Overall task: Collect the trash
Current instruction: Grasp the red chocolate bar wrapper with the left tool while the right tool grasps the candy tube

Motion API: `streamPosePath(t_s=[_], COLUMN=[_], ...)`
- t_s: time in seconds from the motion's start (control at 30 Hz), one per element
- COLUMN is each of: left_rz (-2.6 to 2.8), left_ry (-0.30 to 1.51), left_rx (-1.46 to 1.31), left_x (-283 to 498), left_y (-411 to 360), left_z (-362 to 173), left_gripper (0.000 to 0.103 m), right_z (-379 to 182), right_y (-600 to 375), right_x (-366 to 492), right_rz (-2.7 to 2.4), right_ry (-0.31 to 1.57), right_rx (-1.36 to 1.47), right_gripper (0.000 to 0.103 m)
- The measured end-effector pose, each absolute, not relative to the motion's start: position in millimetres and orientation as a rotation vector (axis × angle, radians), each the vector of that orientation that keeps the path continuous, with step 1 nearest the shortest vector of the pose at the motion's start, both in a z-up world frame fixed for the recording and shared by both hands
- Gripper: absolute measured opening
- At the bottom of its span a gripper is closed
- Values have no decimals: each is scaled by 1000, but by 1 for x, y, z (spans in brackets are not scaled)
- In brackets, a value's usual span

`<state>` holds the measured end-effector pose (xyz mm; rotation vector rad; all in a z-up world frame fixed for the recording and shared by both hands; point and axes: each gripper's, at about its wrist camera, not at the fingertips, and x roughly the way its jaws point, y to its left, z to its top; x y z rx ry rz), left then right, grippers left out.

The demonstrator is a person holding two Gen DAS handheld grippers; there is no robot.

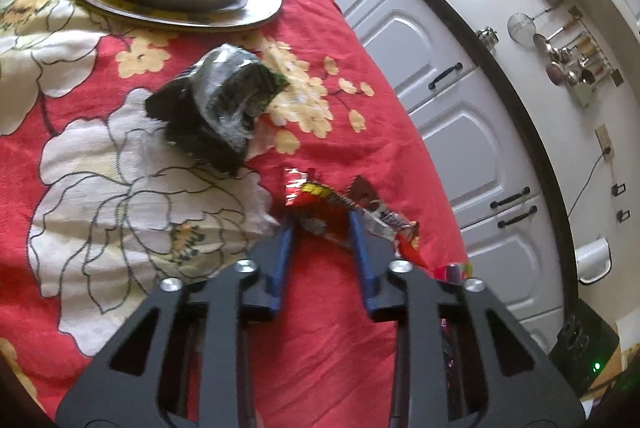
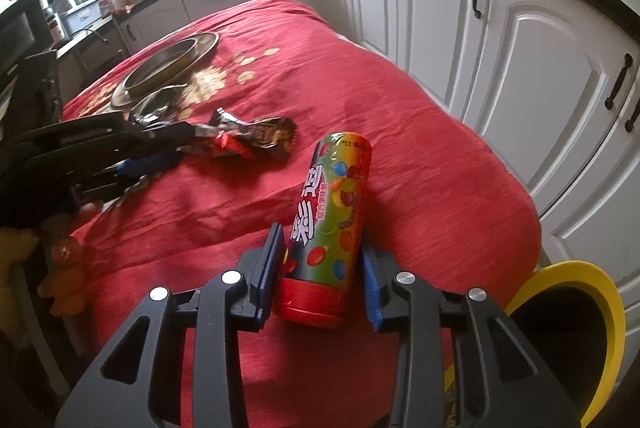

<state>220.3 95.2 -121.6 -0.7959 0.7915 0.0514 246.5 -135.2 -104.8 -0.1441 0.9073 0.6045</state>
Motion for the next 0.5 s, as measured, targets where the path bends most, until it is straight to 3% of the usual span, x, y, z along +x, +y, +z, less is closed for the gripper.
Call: streamPosePath(t_s=[0.07,0.23,0.43,0.5], left_rz=[46,3,-10,-2], left_ry=[791,774,746,733], left_rx=[-826,-925,-938,-940], left_x=[218,210,208,211], left_y=[101,110,108,106], left_z=[-126,-130,-123,-120], left_gripper=[7,7,29,41], right_z=[-105,-102,-91,-85], right_y=[-134,-135,-144,-146], right_x=[244,238,232,227], right_rz=[613,625,634,641], right_ry=[911,914,910,899], right_rx=[-143,-147,-124,-129], right_gripper=[34,33,29,28])
